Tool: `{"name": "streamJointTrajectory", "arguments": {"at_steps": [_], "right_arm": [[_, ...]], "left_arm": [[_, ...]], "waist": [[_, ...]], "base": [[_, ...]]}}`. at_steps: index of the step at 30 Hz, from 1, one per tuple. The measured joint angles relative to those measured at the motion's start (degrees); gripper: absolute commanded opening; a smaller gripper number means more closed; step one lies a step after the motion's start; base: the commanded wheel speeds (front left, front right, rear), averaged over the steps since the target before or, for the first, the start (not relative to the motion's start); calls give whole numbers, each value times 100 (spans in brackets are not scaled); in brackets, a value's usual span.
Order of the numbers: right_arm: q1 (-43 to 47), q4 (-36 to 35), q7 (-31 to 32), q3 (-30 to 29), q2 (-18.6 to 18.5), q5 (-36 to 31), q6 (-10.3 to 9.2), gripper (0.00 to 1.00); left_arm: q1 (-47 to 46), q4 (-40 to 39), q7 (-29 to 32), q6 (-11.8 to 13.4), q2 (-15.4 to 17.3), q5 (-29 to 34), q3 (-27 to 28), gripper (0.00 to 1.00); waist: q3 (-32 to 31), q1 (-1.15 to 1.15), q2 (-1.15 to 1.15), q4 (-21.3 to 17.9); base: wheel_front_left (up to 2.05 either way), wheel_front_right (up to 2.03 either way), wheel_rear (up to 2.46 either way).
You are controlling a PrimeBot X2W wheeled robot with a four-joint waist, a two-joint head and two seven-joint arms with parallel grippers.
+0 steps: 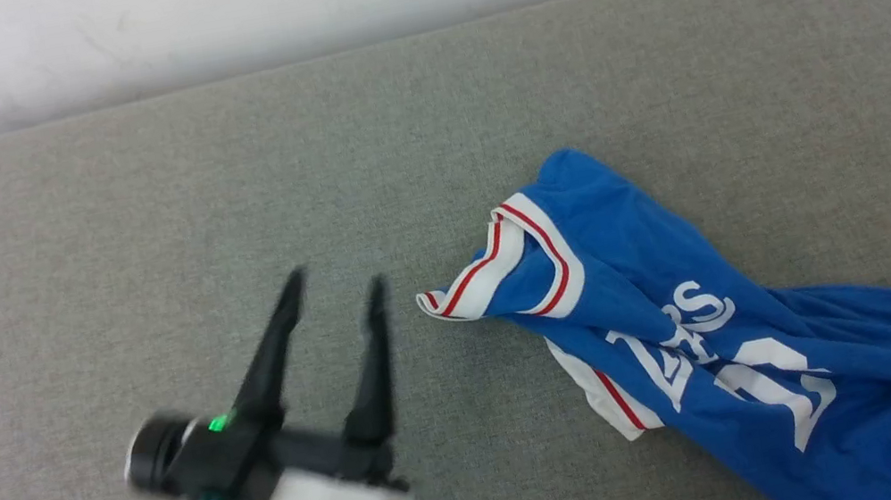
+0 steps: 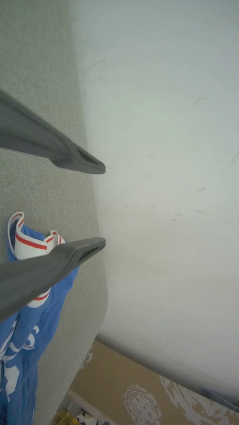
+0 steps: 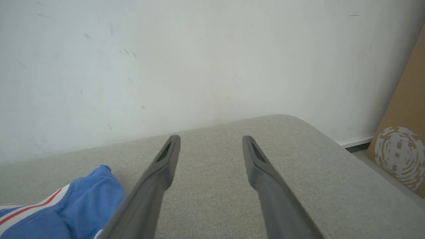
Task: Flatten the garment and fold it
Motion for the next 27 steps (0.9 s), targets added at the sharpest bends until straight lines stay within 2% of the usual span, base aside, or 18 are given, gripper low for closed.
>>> {"name": "streamJointTrajectory", "arguments": {"at_steps": [2,5,7,10,14,19,20,21,27], "right_arm": [[-97,-88,1,-88,-2,-31,0,100],[-227,-168,7,-149,-8,-54,0,100],[-285,-175,20,-124,-4,-54,0,100],[-326,-160,36,-83,-5,-51,0,100],[-336,-112,53,37,-5,-4,0,100],[-382,-60,10,122,-4,59,0,100],[-407,-59,8,124,-3,59,0,100],[-428,-56,0,126,-3,59,0,100],[-446,-24,-14,112,-3,59,0,100]], "left_arm": [[-445,111,398,-101,154,-24,-332,100],[-1065,417,1194,-163,577,-97,-1102,100],[-1429,554,1612,-164,922,-358,-1682,100],[-1945,703,2064,-164,1246,-857,-2283,100],[-2408,1039,2505,-164,1586,-1093,-2791,100],[-2730,1616,2598,-164,1688,-1179,-3075,100],[-2774,1713,2585,-164,1683,-1180,-3137,70],[-2805,1819,2588,-164,1679,-1221,-3201,0],[-2931,2056,2209,-164,1640,-1456,-3371,0]], "waist": [[72,1,0,-8],[180,1,0,-24],[254,1,0,-46],[377,1,0,-86],[545,1,0,-146],[709,1,0,-257],[733,1,0,-279],[753,1,0,-300],[767,1,0,-362]], "base": [[0,0,0],[0,0,0],[0,0,0],[0,0,0],[0,0,0],[0,0,0],[0,0,0],[0,0,0],[0,0,0]]}}
